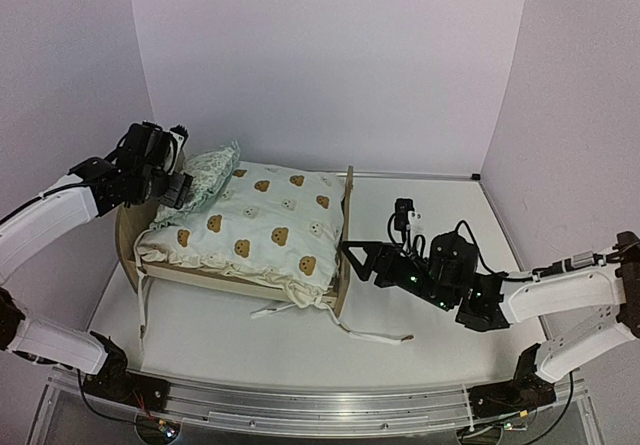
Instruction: Set up the pet bed
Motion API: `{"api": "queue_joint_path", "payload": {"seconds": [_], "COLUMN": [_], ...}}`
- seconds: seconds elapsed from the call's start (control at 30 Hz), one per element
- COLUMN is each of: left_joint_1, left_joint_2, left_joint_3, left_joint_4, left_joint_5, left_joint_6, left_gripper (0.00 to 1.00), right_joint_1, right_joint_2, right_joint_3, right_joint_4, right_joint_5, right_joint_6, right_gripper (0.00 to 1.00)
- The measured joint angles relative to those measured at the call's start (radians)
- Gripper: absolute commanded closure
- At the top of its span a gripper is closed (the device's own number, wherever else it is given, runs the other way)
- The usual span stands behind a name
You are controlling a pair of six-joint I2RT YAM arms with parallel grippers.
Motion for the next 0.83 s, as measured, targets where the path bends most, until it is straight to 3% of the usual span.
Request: {"api": "queue_joint_path", "payload": {"seconds": [0.07, 0.13, 0.37, 0.5, 0.7, 0.83], "left_joint_1": [0.0, 0.0, 0.0, 0.0, 0.0, 0.0], "left_joint_2": [-0.001, -0.006, -0.064, -0.146, -0.271, -0.311], "left_joint_3": [0.065, 0.124, 0.228, 0.154, -0.042, -0.117], "left_joint_4": [-0.019, -0.037, -0.087, -0.074, -0.059, -0.057], "left_joint_5": [0.033, 0.067, 0.232, 0.327, 0.392, 0.411], "left_joint_6": [-0.043, -0.088, -0.241, -0.303, -0.339, -0.342], "left_gripper": [0.01, 0.01, 0.01, 0.0, 0.0, 0.0], "right_joint_1": [0.0, 0.0, 0.0, 0.0, 0.0, 0.0], "right_joint_2": [-0.03, -0.047, -0.14, -0.209, -0.361, -0.377], "right_joint_3": [0.032, 0.094, 0.198, 0.178, 0.066, 0.06], "right_joint_4": [-0.115, -0.245, -0.571, -0.709, -0.814, -0.842], "right_joint_5": [0.004, 0.016, 0.084, 0.141, 0.203, 0.226], "right_joint_6": [-0.02, -0.045, -0.156, -0.201, -0.222, -0.223], "right_gripper": [0.07, 0.02, 0.02, 0.02, 0.02, 0.02]}}
